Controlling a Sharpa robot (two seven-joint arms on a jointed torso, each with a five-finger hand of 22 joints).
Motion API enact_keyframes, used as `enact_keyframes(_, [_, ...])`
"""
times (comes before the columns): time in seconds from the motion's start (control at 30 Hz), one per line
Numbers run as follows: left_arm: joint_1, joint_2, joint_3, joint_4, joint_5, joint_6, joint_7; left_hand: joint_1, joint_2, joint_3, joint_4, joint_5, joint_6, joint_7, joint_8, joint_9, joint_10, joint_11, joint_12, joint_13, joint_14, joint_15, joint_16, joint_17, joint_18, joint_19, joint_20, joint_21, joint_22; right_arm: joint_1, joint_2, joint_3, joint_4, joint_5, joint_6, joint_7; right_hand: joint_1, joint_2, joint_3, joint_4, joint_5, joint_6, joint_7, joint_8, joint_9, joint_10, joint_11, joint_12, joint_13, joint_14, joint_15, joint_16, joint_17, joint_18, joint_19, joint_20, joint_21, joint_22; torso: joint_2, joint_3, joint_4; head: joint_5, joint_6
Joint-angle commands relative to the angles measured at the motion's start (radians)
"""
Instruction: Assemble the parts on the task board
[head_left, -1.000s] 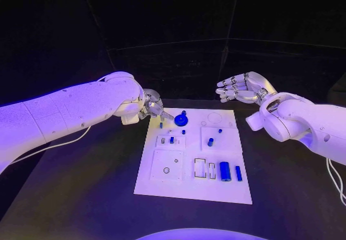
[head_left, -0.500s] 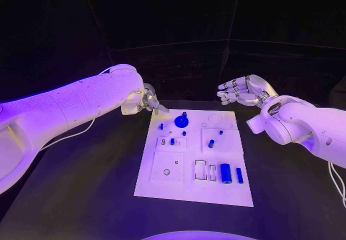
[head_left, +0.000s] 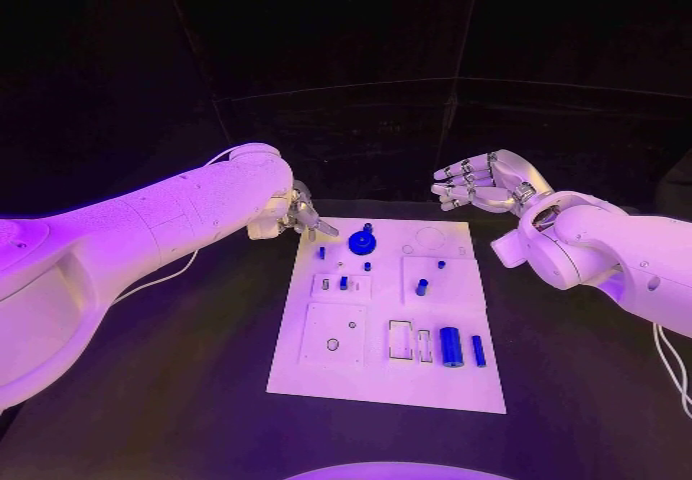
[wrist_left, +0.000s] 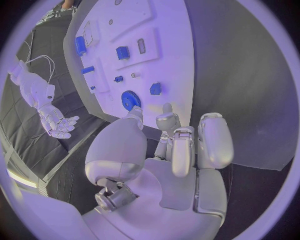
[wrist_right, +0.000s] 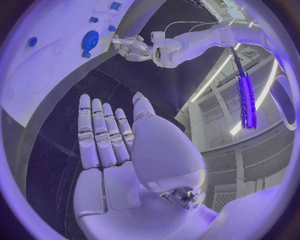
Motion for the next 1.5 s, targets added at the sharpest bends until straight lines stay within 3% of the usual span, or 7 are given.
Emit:
enact_keyframes(0.03, [0.0,0.005,0.0,-0.004,-0.011,0.047,0.016,0.004,0.01,-0.008,0.0,-0.004,0.01,0.001,-0.003,-0.002,-0.001,0.006,0.005,0.0,0.104,0.006,0.003,0.263,-0.006,0.002,0.008,0.007,0.001,0.002,0.002,0.001,0.0,-0.003,0.003,0.001,-0.007,0.007,0.003,-0.009,0.006,-0.005,0.044,-0.005,0.001,-0.005,-0.001,-0.005,0.0,-0.005,-0.001,-0.003,-0.001,0.003,0.004,0.007,-0.006,-0.002,0.0,0.0005,0.0022,0.001,0.002])
enact_keyframes(0.83, [-0.004,0.007,-0.001,-0.004,-0.011,0.085,0.013,0.059,0.04,-0.027,-0.014,-0.004,0.022,-0.001,-0.001,-0.009,-0.002,0.004,0.007,-0.001,0.104,0.004,0.003,0.263,-0.006,0.001,0.008,0.006,0.002,0.002,0.01,0.001,-0.007,-0.012,-0.007,-0.01,-0.003,0.013,0.01,-0.016,0.013,-0.005,0.044,-0.004,0.002,-0.004,-0.001,-0.004,0.0,-0.005,-0.001,-0.002,-0.001,0.003,0.008,0.007,-0.01,-0.006,-0.001,0.0011,0.0026,0.005,-0.001])
enact_keyframes(1.5, [-0.007,0.016,-0.003,-0.004,-0.011,0.122,0.01,0.098,0.058,-0.037,-0.031,-0.004,0.025,-0.001,0.0,-0.013,-0.003,0.003,0.007,-0.003,0.104,0.004,0.003,0.263,-0.006,0.001,0.007,0.006,0.004,0.002,0.015,0.001,-0.008,-0.013,-0.004,0.0,-0.001,0.015,0.012,-0.018,0.015,-0.004,0.044,-0.004,0.002,-0.004,-0.001,-0.003,0.0,-0.004,-0.002,-0.002,-0.001,0.003,0.01,0.007,-0.011,-0.007,-0.001,0.001,0.0017,-0.004,-0.007])
